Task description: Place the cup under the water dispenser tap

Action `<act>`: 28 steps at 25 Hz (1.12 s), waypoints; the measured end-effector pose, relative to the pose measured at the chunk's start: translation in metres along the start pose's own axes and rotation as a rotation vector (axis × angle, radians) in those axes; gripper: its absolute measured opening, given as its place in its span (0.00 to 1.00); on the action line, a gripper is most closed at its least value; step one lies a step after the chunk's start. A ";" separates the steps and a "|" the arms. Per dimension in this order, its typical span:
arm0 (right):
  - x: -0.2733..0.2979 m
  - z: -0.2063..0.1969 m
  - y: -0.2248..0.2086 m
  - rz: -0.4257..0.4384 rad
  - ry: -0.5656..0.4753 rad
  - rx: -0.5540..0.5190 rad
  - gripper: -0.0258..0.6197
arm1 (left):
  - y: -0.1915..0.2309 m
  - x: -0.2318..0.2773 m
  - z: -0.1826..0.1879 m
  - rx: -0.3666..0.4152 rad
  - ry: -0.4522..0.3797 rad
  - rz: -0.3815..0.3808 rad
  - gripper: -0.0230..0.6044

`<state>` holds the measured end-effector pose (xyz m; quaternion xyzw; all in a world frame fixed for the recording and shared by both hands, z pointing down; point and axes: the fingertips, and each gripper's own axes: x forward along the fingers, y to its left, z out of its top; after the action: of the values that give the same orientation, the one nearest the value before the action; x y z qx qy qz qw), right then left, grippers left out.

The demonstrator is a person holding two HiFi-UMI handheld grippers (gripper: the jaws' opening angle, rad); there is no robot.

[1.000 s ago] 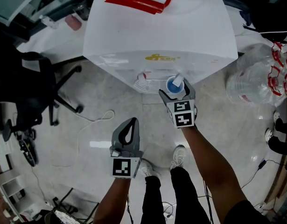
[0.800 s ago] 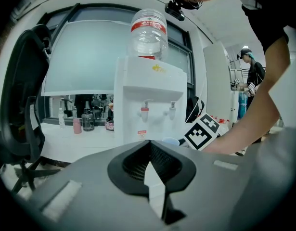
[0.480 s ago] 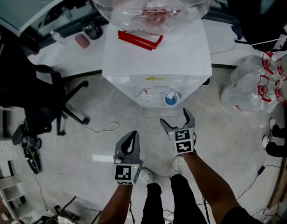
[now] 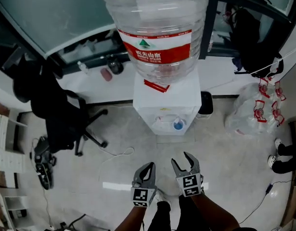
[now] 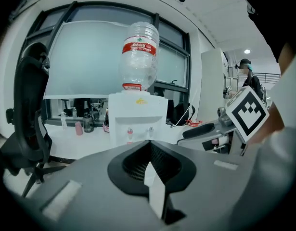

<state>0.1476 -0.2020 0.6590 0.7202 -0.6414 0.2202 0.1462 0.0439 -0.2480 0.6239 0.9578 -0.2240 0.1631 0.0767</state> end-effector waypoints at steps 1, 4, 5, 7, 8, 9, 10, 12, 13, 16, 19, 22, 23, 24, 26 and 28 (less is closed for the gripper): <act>-0.011 0.009 0.003 -0.003 -0.014 0.005 0.40 | -0.002 -0.007 0.006 -0.018 -0.004 0.000 0.06; -0.041 0.033 0.008 -0.036 -0.066 -0.005 0.22 | -0.006 -0.025 0.025 -0.042 -0.024 0.002 0.06; -0.051 0.041 0.009 -0.051 -0.084 -0.016 0.15 | -0.007 -0.029 0.032 -0.035 -0.032 0.000 0.06; -0.065 0.054 0.011 -0.063 -0.107 -0.032 0.04 | -0.009 -0.036 0.046 -0.017 -0.046 -0.005 0.06; -0.070 0.059 0.012 -0.061 -0.111 -0.040 0.04 | -0.009 -0.039 0.053 -0.010 -0.053 -0.008 0.06; -0.075 0.065 0.014 -0.057 -0.115 -0.047 0.04 | -0.008 -0.042 0.060 -0.005 -0.061 -0.011 0.06; -0.079 0.070 0.015 -0.053 -0.121 -0.051 0.04 | -0.007 -0.045 0.066 0.000 -0.068 -0.013 0.06; -0.089 0.083 0.018 -0.045 -0.145 -0.046 0.04 | -0.008 -0.050 0.080 0.010 -0.085 -0.019 0.06; -0.095 0.090 0.019 -0.038 -0.153 -0.035 0.04 | -0.009 -0.053 0.086 0.014 -0.096 -0.025 0.06; -0.113 0.101 0.020 -0.013 -0.147 -0.031 0.04 | -0.020 -0.059 0.107 0.017 -0.142 -0.044 0.06; -0.124 0.126 0.014 -0.007 -0.195 -0.091 0.04 | -0.023 -0.061 0.130 0.033 -0.183 -0.053 0.06; -0.132 0.154 0.008 -0.015 -0.252 -0.131 0.04 | -0.024 -0.063 0.150 0.058 -0.211 -0.057 0.06; -0.134 0.161 0.007 -0.019 -0.262 -0.143 0.04 | -0.023 -0.064 0.155 0.061 -0.221 -0.055 0.06; -0.135 0.166 0.005 -0.025 -0.267 -0.152 0.04 | -0.021 -0.065 0.160 0.062 -0.230 -0.051 0.06; -0.134 0.173 0.001 -0.037 -0.277 -0.164 0.04 | -0.018 -0.065 0.165 0.065 -0.237 -0.046 0.06; -0.135 0.180 -0.002 -0.047 -0.296 -0.167 0.04 | -0.018 -0.066 0.168 0.065 -0.232 -0.053 0.06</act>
<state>0.1618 -0.1741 0.4363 0.7448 -0.6551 0.0543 0.1144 0.0434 -0.2424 0.4425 0.9778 -0.2006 0.0565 0.0235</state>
